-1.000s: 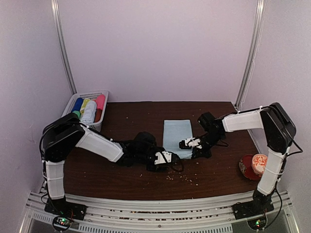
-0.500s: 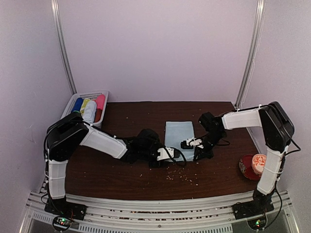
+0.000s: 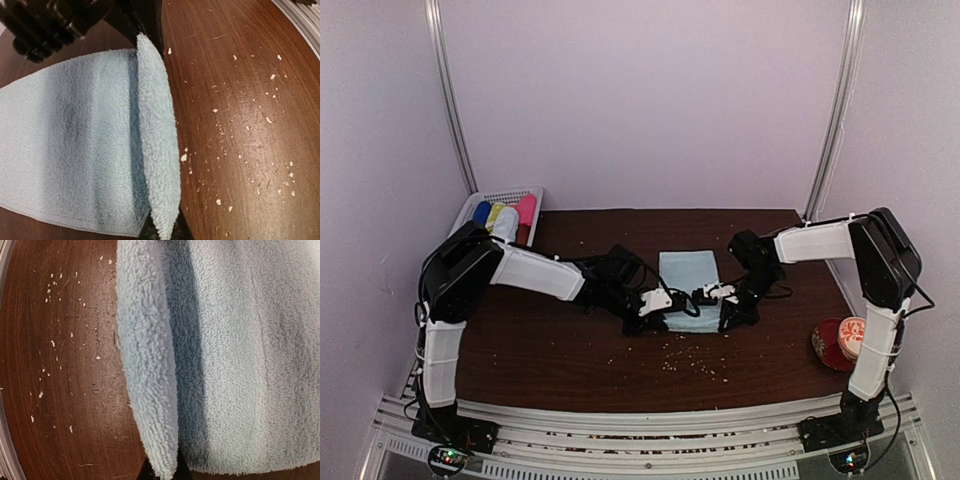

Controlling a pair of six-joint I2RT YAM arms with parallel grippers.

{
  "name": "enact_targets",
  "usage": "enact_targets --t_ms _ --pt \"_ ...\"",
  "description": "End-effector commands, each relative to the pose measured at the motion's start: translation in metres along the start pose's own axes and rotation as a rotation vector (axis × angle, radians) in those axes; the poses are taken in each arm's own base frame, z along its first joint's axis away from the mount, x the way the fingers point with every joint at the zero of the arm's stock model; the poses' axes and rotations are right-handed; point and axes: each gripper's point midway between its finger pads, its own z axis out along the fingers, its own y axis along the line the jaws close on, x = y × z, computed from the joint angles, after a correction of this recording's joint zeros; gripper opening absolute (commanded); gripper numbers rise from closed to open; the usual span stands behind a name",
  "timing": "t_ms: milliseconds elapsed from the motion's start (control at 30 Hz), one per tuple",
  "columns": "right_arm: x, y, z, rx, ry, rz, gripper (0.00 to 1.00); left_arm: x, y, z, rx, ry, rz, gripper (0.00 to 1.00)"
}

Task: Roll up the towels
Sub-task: Roll the towel at the center of the board.

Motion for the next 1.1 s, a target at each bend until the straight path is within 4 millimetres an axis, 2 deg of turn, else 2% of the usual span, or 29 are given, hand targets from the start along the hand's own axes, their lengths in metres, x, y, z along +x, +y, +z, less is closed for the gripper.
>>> enact_targets --t_ms 0,67,200,300,467,667,767,833,900,1067 --pt "0.020 0.005 0.005 -0.076 0.084 0.104 0.00 0.007 -0.014 0.000 0.142 -0.018 -0.117 0.02" --pt "0.019 0.005 0.005 -0.103 0.086 0.127 0.00 0.010 -0.011 -0.001 0.148 -0.012 -0.154 0.05" --pt "0.021 0.009 0.005 -0.154 0.094 0.153 0.10 0.017 -0.008 0.001 0.167 -0.008 -0.223 0.07" --pt "0.022 0.010 0.004 -0.179 0.094 0.173 0.13 0.023 -0.004 0.004 0.165 0.008 -0.269 0.07" --pt "0.019 0.009 -0.004 -0.205 0.075 0.196 0.24 0.030 -0.007 0.010 0.197 0.032 -0.315 0.07" --pt "0.012 -0.010 -0.016 -0.099 0.046 0.213 0.24 0.037 -0.006 0.014 0.202 0.053 -0.366 0.01" --pt "0.007 -0.019 -0.022 -0.051 0.019 0.225 0.14 0.040 -0.007 0.015 0.208 0.055 -0.381 0.00" --pt "0.004 -0.019 -0.023 -0.064 0.006 0.233 0.08 0.040 -0.008 0.015 0.213 0.053 -0.383 0.00" --pt "0.004 -0.014 -0.021 -0.101 0.003 0.235 0.08 0.040 -0.008 0.016 0.215 0.054 -0.388 0.00" --pt "-0.001 0.000 -0.020 -0.184 -0.022 0.219 0.14 0.041 -0.006 0.017 0.205 0.060 -0.398 0.00"
